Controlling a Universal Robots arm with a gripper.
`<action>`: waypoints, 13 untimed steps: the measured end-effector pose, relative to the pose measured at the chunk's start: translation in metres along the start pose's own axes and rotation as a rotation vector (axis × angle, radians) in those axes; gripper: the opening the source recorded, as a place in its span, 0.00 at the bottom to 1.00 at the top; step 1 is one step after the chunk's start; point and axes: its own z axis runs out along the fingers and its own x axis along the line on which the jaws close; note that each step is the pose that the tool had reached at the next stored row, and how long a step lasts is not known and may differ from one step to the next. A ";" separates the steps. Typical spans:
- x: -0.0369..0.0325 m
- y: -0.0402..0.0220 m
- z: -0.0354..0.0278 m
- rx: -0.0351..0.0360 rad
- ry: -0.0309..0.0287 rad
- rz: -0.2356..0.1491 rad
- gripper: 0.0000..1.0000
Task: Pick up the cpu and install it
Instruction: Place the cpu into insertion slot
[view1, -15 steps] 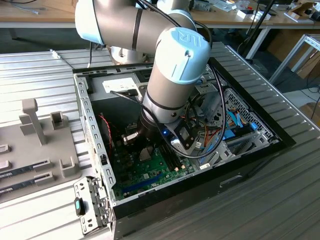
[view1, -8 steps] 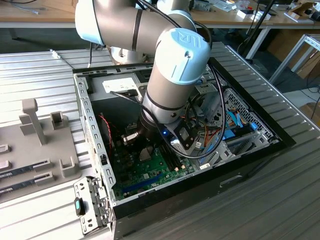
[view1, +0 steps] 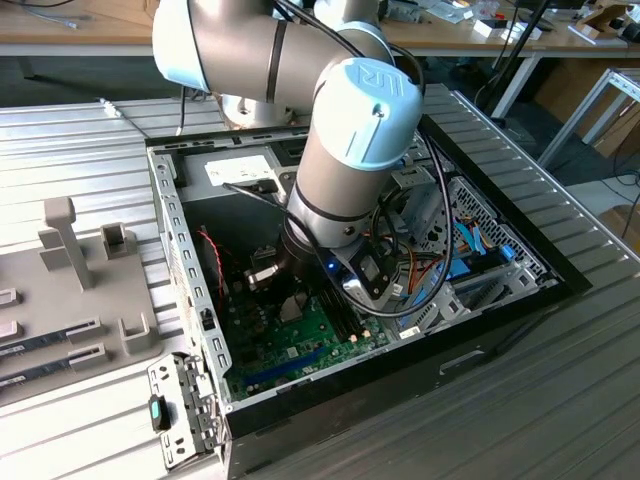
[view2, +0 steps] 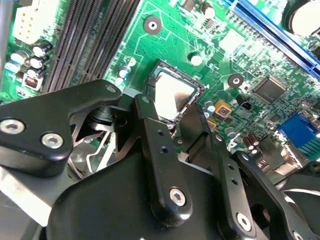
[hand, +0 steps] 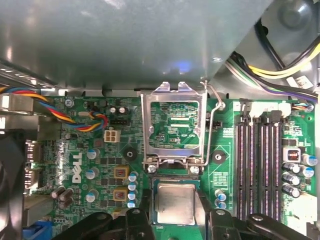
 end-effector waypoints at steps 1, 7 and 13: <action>0.0010 0.0000 0.0001 0.0001 0.0000 0.000 0.47; -0.0002 0.0002 -0.0043 -0.0002 0.0003 0.000 0.47; -0.0055 0.0001 -0.0028 0.0001 0.0083 -0.001 0.47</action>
